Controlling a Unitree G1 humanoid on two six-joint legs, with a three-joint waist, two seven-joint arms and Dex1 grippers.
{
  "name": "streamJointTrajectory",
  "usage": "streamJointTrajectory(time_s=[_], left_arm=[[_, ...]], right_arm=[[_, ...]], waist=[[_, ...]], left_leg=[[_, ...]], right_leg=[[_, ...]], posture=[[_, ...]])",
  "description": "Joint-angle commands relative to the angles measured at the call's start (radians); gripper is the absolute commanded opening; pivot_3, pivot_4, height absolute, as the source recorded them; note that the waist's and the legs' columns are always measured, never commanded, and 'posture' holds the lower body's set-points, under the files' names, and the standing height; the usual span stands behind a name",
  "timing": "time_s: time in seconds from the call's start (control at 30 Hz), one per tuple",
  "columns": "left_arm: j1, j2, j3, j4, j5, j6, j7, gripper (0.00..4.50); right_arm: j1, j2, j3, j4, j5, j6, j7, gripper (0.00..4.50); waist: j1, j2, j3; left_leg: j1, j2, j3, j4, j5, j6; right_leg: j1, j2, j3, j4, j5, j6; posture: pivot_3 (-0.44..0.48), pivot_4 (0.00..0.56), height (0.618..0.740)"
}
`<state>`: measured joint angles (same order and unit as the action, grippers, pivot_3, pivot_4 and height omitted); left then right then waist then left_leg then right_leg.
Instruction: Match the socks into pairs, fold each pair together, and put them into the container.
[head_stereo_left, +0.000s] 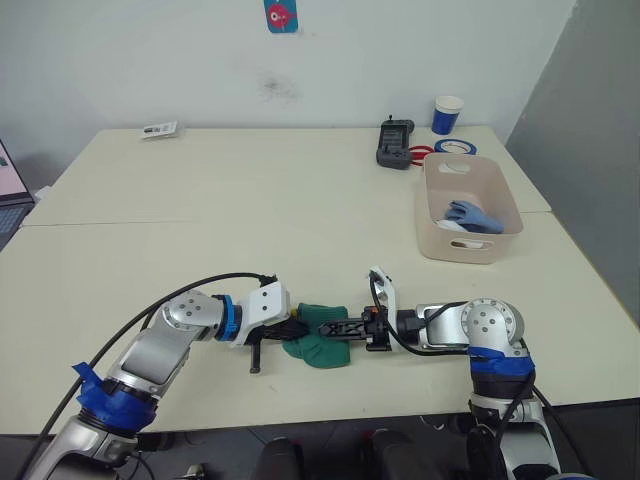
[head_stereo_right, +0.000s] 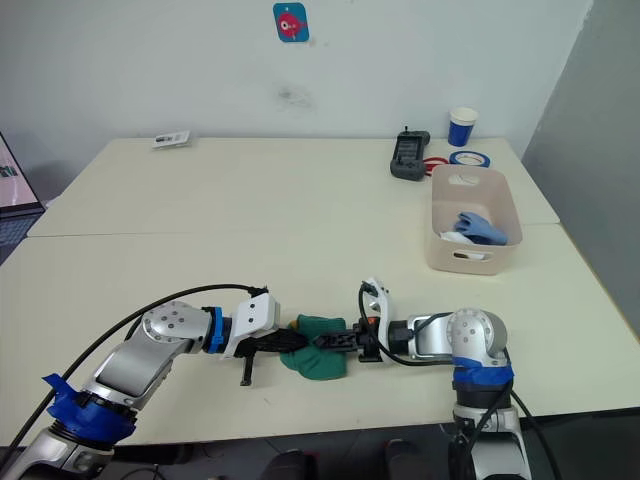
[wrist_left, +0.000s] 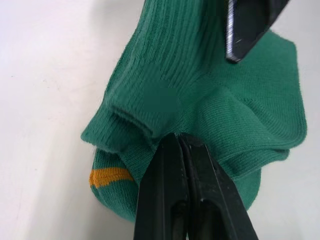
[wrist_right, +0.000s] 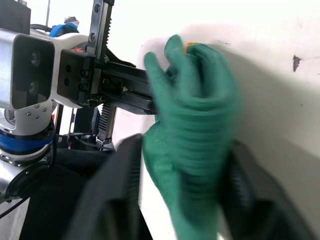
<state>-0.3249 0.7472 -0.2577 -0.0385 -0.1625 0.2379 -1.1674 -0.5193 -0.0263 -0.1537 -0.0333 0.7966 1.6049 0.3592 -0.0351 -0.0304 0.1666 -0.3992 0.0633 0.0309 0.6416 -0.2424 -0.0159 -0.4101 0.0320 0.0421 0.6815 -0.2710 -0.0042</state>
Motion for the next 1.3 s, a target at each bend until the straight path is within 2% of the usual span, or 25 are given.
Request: streamJointTrajectory(time_s=[0.03,0.1,0.17,0.27,0.37,0.57,0.63,0.7,0.73,0.83,0.9,0.97,1.1,1.17,1.3], left_arm=[[0.016,0.014,0.019,0.014,0.004,0.029,0.006,0.00],[0.019,0.004,0.050,-0.003,-0.048,0.038,-0.008,0.00],[0.017,-0.003,0.093,-0.025,-0.121,0.078,-0.022,0.00],[0.003,0.002,0.191,-0.098,-0.297,0.248,-0.033,0.58],[-0.008,0.042,0.255,-0.175,-0.400,0.362,-0.046,1.53],[-0.097,0.104,0.281,-0.254,-0.453,0.417,-0.064,3.47],[-0.167,0.093,0.279,-0.248,-0.453,0.421,-0.050,3.77],[-0.226,0.072,0.276,-0.233,-0.451,0.425,-0.031,4.33],[-0.258,0.050,0.279,-0.222,-0.449,0.424,-0.004,4.45],[-0.352,-0.025,0.294,-0.192,-0.467,0.454,0.081,4.45],[-0.418,-0.081,0.298,-0.179,-0.494,0.482,0.122,4.45],[-0.458,-0.117,0.292,-0.170,-0.496,0.489,0.153,4.45],[-0.564,-0.233,0.250,-0.075,-0.415,0.430,0.265,4.45],[-0.582,-0.261,0.222,-0.036,-0.361,0.381,0.281,4.45],[-0.575,-0.295,0.189,-0.029,-0.333,0.346,0.272,4.45]], right_arm=[[-0.002,0.009,-0.025,-0.018,0.004,0.010,-0.038,0.61],[0.005,0.007,-0.022,-0.026,0.002,0.010,-0.035,0.03],[0.011,0.002,-0.018,-0.036,0.003,0.010,-0.034,0.03],[0.016,-0.014,-0.029,-0.054,0.013,0.010,-0.036,0.00],[0.011,-0.051,-0.058,-0.095,0.043,0.010,-0.032,0.00],[-0.033,-0.136,-0.149,-0.212,0.124,0.010,-0.033,0.00],[-0.052,-0.165,-0.184,-0.271,0.163,0.010,-0.034,0.00],[-0.079,-0.189,-0.223,-0.310,0.204,0.010,-0.041,0.00],[-0.101,-0.196,-0.253,-0.315,0.225,0.010,-0.052,0.00],[-0.186,-0.242,-0.326,-0.308,0.249,0.010,-0.070,0.00],[-0.287,-0.309,-0.376,-0.255,0.219,-0.002,-0.065,0.00],[-0.342,-0.380,-0.373,-0.214,0.182,-0.051,-0.052,0.00],[-0.424,-0.652,-0.170,0.023,-0.124,-0.443,0.064,0.00],[-0.435,-0.742,-0.032,0.133,-0.285,-0.665,0.137,0.00],[-0.424,-0.882,0.276,0.353,-0.676,-1.168,0.244,0.00]], waist=[[0.000,0.000,0.000],[-0.001,0.000,0.000],[-0.002,0.000,0.000],[-0.007,0.000,0.001],[-0.008,0.000,0.002],[-0.008,0.000,0.003],[-0.007,-0.001,0.007],[-0.002,-0.001,0.007],[0.001,-0.001,0.007],[0.002,-0.001,0.007],[0.002,-0.001,0.007],[0.003,0.000,0.008],[0.008,0.000,0.008],[0.007,0.000,0.008],[0.000,0.000,0.008]], left_leg=[[0.000,0.000,0.000,0.000,0.000,0.000],[0.000,0.000,0.000,0.000,0.000,0.000],[-0.001,0.000,0.000,0.000,0.000,0.000],[-0.002,0.000,0.000,-0.001,0.000,0.000],[-0.004,0.000,-0.001,-0.001,0.000,0.000],[-0.004,-0.001,0.000,-0.001,0.000,0.000],[-0.003,-0.001,0.000,-0.001,0.000,0.000],[-0.009,-0.001,-0.001,0.000,0.000,0.000],[-0.010,-0.001,0.000,0.000,0.000,0.000],[-0.012,-0.002,0.000,0.000,0.000,0.000],[-0.015,-0.002,0.000,0.002,0.000,0.000],[-0.018,-0.002,0.000,0.003,0.000,0.000],[-0.017,-0.005,0.001,0.003,0.000,0.000],[-0.017,-0.007,0.002,0.003,0.000,0.000],[-0.017,-0.007,0.004,0.002,0.000,0.000]], right_leg=[[0.000,0.000,0.000,0.000,0.000,0.000],[0.000,0.000,0.000,0.000,0.000,0.000],[-0.001,0.000,0.000,0.000,0.000,0.000],[-0.003,0.000,-0.001,0.000,0.000,0.000],[-0.003,0.000,0.000,-0.001,0.000,0.000],[-0.003,0.000,0.000,-0.001,0.000,0.000],[-0.003,0.000,0.001,-0.001,0.000,0.000],[-0.008,0.003,-0.001,0.000,0.000,0.000],[-0.008,0.004,0.000,0.000,0.000,0.000],[-0.009,0.004,0.000,-0.001,0.000,0.001],[-0.012,0.004,0.001,-0.001,0.000,0.001],[-0.013,0.003,0.000,0.000,0.000,0.001],[-0.012,0.003,0.000,-0.003,0.000,0.001],[-0.012,0.002,0.001,-0.003,0.000,0.001],[-0.013,0.002,0.003,-0.003,0.000,0.001]], posture=[[0.000,0.150,0.740],[0.000,0.150,0.740],[0.000,0.150,0.740],[0.000,0.150,0.740],[0.000,0.150,0.740],[0.000,0.150,0.740],[0.000,0.150,0.740],[0.000,0.150,0.740],[0.000,0.150,0.740],[0.000,0.150,0.740],[0.000,0.150,0.740],[0.000,0.150,0.740],[0.000,0.150,0.740],[0.000,0.150,0.740],[0.000,0.150,0.740]])
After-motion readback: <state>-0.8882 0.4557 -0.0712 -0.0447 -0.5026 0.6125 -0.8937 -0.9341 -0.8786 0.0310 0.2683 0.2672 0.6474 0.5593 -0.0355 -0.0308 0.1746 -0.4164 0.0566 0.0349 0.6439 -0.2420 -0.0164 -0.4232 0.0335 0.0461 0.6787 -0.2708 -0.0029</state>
